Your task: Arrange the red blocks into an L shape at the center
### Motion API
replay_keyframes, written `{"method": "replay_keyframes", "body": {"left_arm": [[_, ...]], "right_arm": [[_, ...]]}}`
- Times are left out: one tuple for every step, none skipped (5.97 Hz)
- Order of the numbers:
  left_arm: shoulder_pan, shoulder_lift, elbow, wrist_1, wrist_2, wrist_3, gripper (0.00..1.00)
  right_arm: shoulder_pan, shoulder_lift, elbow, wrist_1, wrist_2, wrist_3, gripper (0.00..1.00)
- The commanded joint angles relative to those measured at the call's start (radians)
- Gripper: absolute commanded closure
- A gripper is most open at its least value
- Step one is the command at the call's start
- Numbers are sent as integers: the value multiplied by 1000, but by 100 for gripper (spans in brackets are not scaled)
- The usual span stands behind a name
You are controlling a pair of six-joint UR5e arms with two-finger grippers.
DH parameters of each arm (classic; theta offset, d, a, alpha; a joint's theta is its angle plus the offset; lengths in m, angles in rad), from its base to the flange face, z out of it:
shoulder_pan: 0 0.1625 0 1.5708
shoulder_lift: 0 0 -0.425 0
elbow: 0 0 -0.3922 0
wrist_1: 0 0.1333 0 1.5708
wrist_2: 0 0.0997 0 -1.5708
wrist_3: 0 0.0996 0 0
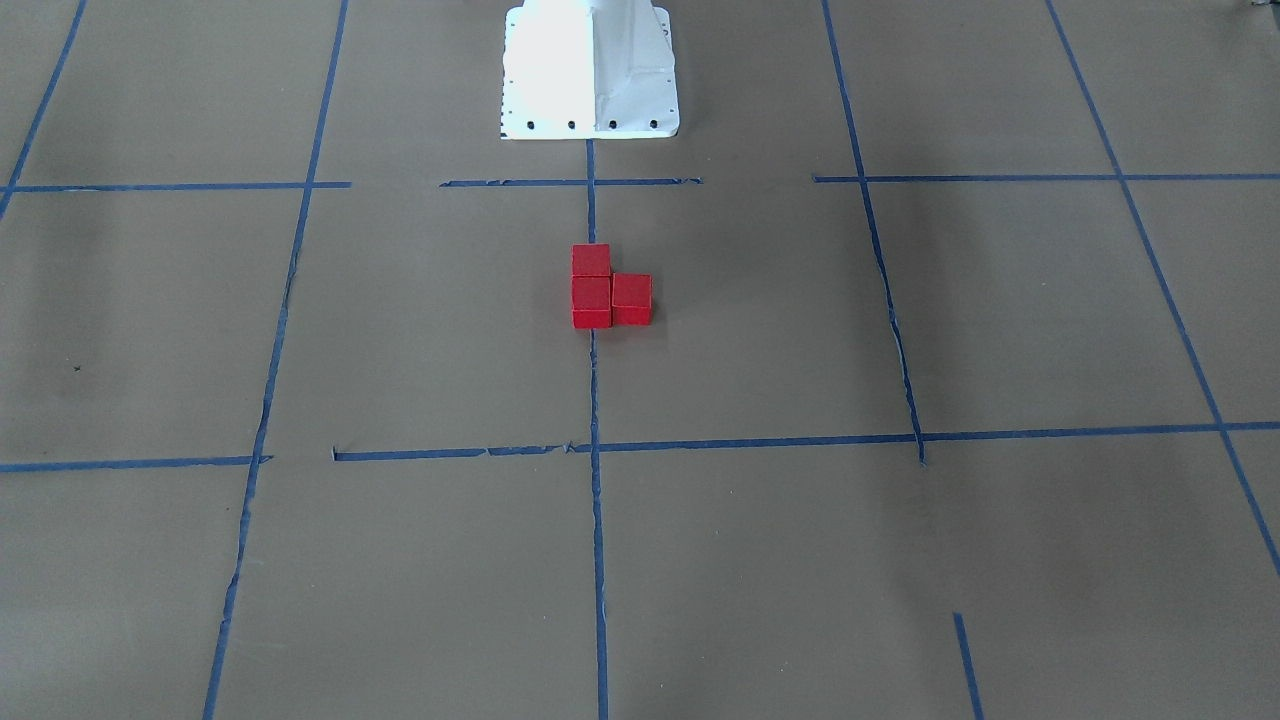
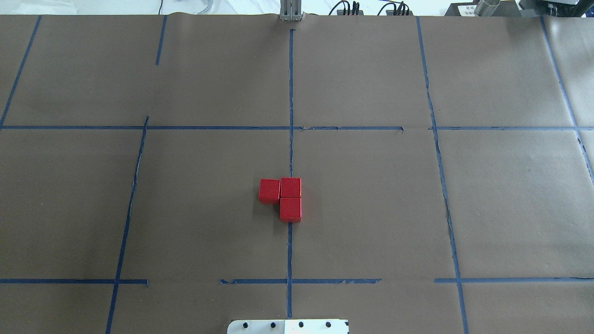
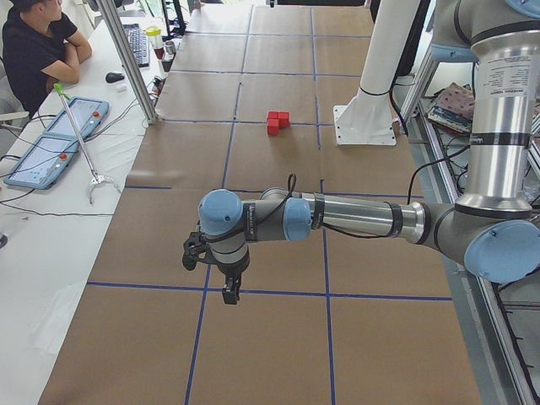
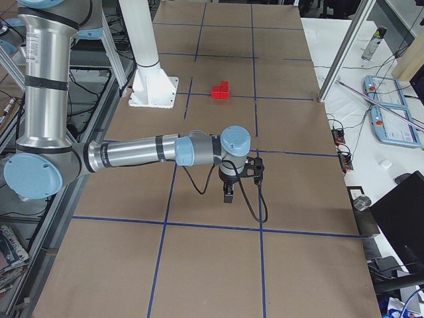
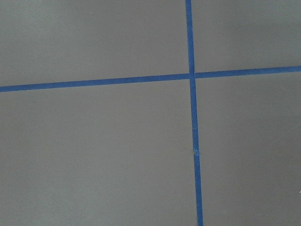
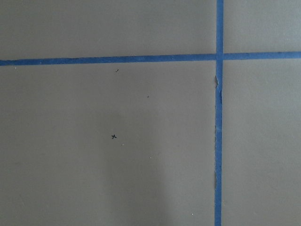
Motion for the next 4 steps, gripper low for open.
{"method": "replay_keyframes", "body": {"left_arm": [[14,5,-2,25,-25,1,0],[20,33,9,21,-26,6,0],[23,30,-3,9,-30,1,0],[23,30,9,5,-74,1,0]], "right_arm": [[23,-37,51,2,-4,-2,0],[21,-51,31,1,7,-5,0],[23,-69,43,4,7,-7,0],[21,-82,37,31,1,-7,0]]}}
